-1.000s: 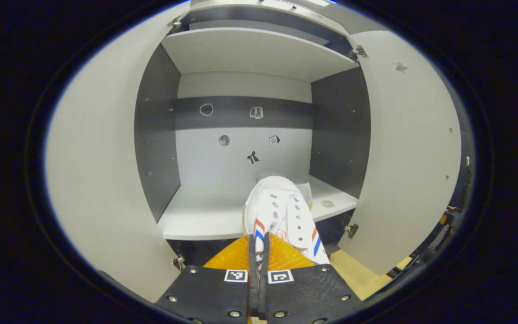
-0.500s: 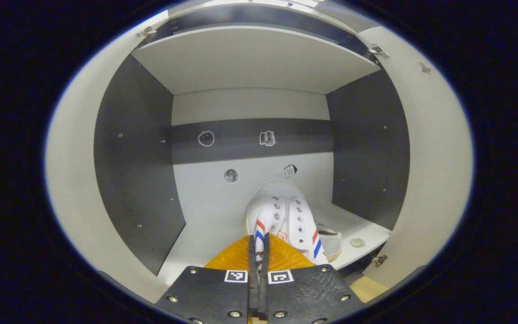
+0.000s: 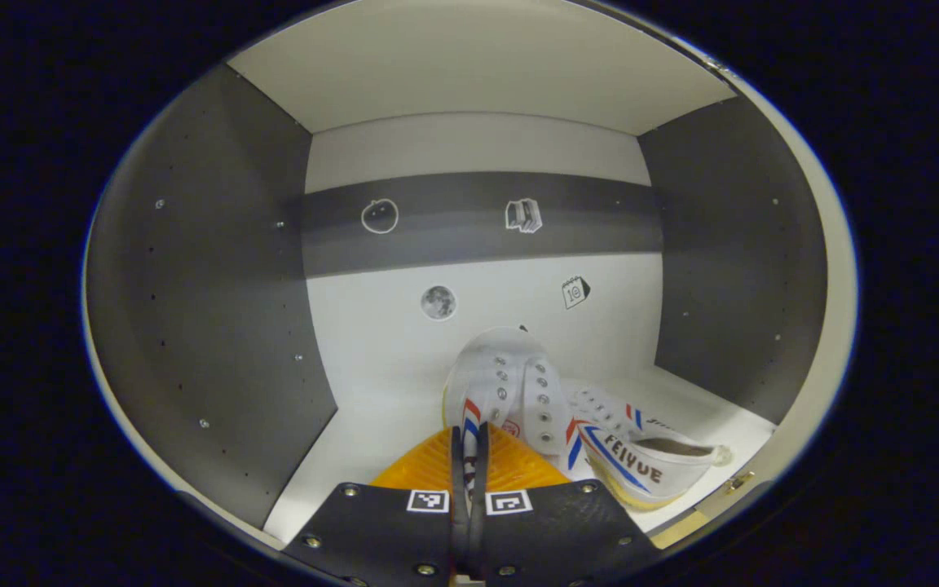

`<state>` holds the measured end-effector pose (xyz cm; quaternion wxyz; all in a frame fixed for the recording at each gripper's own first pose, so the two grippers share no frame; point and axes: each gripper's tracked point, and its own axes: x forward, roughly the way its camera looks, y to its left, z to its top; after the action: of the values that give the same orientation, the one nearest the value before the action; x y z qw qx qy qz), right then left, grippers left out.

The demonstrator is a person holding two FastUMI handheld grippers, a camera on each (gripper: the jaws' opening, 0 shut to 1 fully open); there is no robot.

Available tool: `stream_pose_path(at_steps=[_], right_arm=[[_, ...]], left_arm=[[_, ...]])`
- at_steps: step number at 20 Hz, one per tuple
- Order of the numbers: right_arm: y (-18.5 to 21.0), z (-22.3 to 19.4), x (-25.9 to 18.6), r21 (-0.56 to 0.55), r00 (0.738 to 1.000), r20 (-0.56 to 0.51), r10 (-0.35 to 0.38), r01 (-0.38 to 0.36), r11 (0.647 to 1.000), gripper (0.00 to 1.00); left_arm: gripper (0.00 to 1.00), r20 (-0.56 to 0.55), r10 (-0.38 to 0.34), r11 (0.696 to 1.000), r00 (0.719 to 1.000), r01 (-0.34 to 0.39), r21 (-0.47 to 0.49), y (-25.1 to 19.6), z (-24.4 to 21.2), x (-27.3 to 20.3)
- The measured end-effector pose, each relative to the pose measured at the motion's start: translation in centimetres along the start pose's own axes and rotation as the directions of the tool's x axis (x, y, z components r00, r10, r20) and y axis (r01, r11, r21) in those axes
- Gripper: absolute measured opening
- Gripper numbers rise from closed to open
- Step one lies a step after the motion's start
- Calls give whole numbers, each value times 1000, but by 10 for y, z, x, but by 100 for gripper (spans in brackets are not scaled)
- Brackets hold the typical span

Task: Grab one shoe with the right hand and put it into the shoe cabinet, grab the other shoe with the left hand and put it into the shoe cabinet; then close the right door with the right hand and the left door with the left hand.

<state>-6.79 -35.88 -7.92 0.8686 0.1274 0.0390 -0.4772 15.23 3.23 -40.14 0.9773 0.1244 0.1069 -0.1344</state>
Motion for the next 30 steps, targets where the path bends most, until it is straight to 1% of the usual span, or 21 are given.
stream_pose_path(at_steps=[1, 2, 3, 4, 5, 6, 8, 9, 11, 12, 13, 15, 17, 18, 19, 20, 21, 22, 23, 27, 30], right_arm=[[-1, -1, 1, 6, 1000, 1, -1, 1, 1000, 98], [-2, -1, 2, 5, 1000, 3, -3, 2, 1000, 93], [-3, -1, 2, 3, 1000, 4, -5, 5, 1000, 93], [-3, -2, 2, 4, 1000, 3, -5, 5, 1000, 98], [-2, -2, 0, 8, 1000, 2, -1, 1, 1000, 93], [0, -1, 0, 12, 1000, 3, 3, -3, 1000, 98], [2, -2, 0, 14, 1000, 8, 7, -7, 1000, 98], [3, -4, 0, 14, 1000, 8, 11, -11, 1000, 93], [5, -9, 2, 9, 1000, -3, 14, -14, 1000, 93], [6, -10, 1, 10, 1000, -6, 18, -18, 1000, 93], [7, -9, 1, 12, 1000, -2, 21, -21, 1000, 98], [10, -7, 0, 15, 1000, 9, 25, -25, 1000, 98], [14, -3, -1, 15, 999, 23, 33, -33, 999, 98], [17, 0, 0, 15, 999, 30, 39, -39, 999, 93], [19, 4, 0, 17, 998, 39, 49, -50, 999, 98], [22, 12, -2, 20, 997, 54, 61, -62, 998, 98], [25, 20, -4, 22, 995, 71, 74, -75, 997, 93], [27, 29, -6, 17, 992, 91, 87, -88, 996, 98], [28, 36, -9, 5, 989, 107, 97, -98, 995, 93], [34, 63, -28, -52, 981, 130, 143, -137, 989, 93], [42, 88, -44, -63, 972, 154, 177, -170, 984, 93]], left_arm=[[1, -11, 1, 1000, 1000, -1, 9, -2, -1, 1], [1, -18, 4, 1000, 1000, -4, 16, -2, -3, 4], [1, -23, 4, 1000, 1000, -4, 19, -2, -6, 7], [1, -23, 5, 1000, 1000, -5, 16, -2, -6, 9], [0, -20, 13, 1000, 1000, -12, 12, -1, -6, 10], [1, -22, 19, 1000, 1000, -19, 13, 0, -7, 10], [1, -25, 32, 999, 999, -32, 23, 3, -8, 8], [1, -26, 29, 999, 999, -28, 28, 3, -10, 7], [6, -20, 8, 999, 1000, -8, 36, -1, -8, 5], [6, 15, 9, 998, 1000, -10, 56, -1, 5, 3], [20, 64, 9, 996, 998, -14, 83, 1, 19, -1], [47, 136, -8, 993, 991, -8, 120, -8, 45, -18], [73, 169, -47, 991, 985, 24, 134, -25, 55, -42], [87, 181, -65, 989, 981, 40, 141, -33, 60, -54], [100, 190, -88, 986, 978, 59, 154, -43, 62, -67], [100, 196, -109, 983, 975, 76, 166, -51, 65, -81], [100, 209, -125, 981, 970, 89, 172, -58, 70, -93], [100, 227, -141, 980, 964, 104, 169, -65, 75, -107], [100, 244, -153, 980, 958, 117, 158, -71, 79, -123], [100, 265, -148, 989, 953, 135, 66, -77, 76, -185], [100, 251, -112, 994, 961, 108, 32, -67, 61, -231]])
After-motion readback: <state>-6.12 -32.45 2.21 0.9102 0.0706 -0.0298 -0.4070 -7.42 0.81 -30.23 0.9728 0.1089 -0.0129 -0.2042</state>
